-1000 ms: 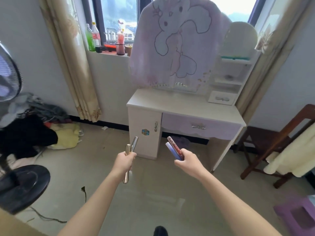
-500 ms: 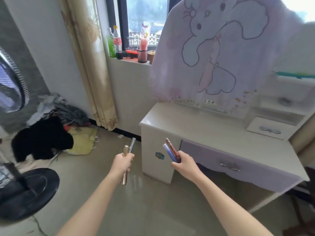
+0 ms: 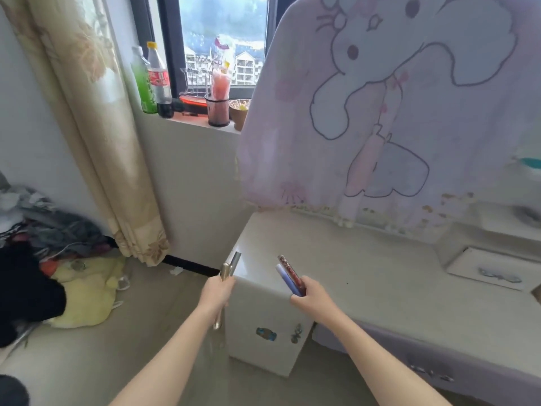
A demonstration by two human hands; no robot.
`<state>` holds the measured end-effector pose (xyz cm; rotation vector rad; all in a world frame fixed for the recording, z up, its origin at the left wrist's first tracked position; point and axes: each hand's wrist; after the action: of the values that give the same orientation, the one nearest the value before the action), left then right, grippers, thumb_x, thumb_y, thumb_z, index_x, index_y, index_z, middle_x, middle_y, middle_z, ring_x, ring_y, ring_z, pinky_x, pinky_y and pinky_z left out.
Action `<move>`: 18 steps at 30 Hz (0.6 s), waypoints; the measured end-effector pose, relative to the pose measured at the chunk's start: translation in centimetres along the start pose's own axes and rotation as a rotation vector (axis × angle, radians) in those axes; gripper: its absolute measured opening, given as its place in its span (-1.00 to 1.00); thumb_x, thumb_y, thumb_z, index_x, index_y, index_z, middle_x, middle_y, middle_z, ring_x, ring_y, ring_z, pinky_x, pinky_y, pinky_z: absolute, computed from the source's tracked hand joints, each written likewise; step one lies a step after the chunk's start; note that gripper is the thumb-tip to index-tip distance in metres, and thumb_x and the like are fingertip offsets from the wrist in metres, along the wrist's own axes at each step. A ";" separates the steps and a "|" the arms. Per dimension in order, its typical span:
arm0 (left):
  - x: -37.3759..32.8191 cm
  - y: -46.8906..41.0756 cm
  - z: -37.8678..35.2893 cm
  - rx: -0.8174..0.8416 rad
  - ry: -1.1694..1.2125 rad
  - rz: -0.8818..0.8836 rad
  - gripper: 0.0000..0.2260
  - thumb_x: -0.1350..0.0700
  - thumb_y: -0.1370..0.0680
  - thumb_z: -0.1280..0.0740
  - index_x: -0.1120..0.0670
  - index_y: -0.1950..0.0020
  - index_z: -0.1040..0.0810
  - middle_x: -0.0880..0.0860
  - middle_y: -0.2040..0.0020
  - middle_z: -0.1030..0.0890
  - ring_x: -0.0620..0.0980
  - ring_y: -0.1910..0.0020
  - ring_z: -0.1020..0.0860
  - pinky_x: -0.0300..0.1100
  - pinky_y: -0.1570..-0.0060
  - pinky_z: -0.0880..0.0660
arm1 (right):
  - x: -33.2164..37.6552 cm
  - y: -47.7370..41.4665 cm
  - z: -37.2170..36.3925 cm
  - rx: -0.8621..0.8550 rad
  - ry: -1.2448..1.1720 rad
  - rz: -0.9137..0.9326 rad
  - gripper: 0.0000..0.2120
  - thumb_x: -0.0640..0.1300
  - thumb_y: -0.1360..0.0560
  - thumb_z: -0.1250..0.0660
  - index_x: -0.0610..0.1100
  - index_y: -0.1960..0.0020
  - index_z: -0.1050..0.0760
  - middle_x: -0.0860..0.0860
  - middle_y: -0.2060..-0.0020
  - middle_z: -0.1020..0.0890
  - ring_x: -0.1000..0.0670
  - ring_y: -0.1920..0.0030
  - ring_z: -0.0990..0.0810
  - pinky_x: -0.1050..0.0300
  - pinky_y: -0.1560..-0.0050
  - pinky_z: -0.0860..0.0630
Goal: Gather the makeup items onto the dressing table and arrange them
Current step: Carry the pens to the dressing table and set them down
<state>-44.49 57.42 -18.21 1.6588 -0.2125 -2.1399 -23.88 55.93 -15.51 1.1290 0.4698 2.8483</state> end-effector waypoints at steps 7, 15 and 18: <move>-0.6 -8.6 -4.8 0.097 -0.103 0.144 -0.83 0.17 -0.47 -0.23 0.17 0.31 -0.37 0.09 0.39 -0.38 0.03 0.42 -0.34 -0.17 0.36 -0.26 | -2.0 -6.4 0.5 0.029 -0.027 -0.198 -0.85 -0.15 -0.39 -0.24 -0.02 0.27 -0.28 0.07 0.38 -0.38 0.07 0.38 -0.36 0.19 0.34 -0.24; -3.3 -15.7 -10.4 0.100 -0.129 0.226 -0.79 0.18 -0.46 -0.23 0.16 0.38 -0.37 0.09 0.46 -0.37 0.08 0.49 -0.35 -0.14 0.25 -0.31 | -4.5 -15.1 4.0 0.021 0.006 -0.234 -0.76 -0.14 -0.42 -0.27 0.00 0.32 -0.22 -0.02 0.24 -0.45 -0.05 0.22 -0.43 0.20 0.37 -0.24; -3.7 -18.2 -11.2 0.059 -0.153 0.242 -0.78 0.18 -0.46 -0.24 0.16 0.39 -0.38 0.09 0.46 -0.39 0.08 0.47 -0.37 -0.13 0.23 -0.33 | -5.3 -17.9 4.4 0.043 0.013 -0.246 -0.85 -0.12 -0.42 -0.26 -0.06 0.23 -0.28 -0.04 0.19 -0.48 -0.05 0.20 -0.45 0.18 0.36 -0.25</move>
<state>-37.40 76.84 -24.76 1.4191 -0.4999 -2.0918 -18.29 73.34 -21.24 0.9823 0.6258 2.6462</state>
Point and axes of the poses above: each hand's wrist, its own y-axis away from the middle knuckle, its own z-axis out of the back of the hand, x = y × z
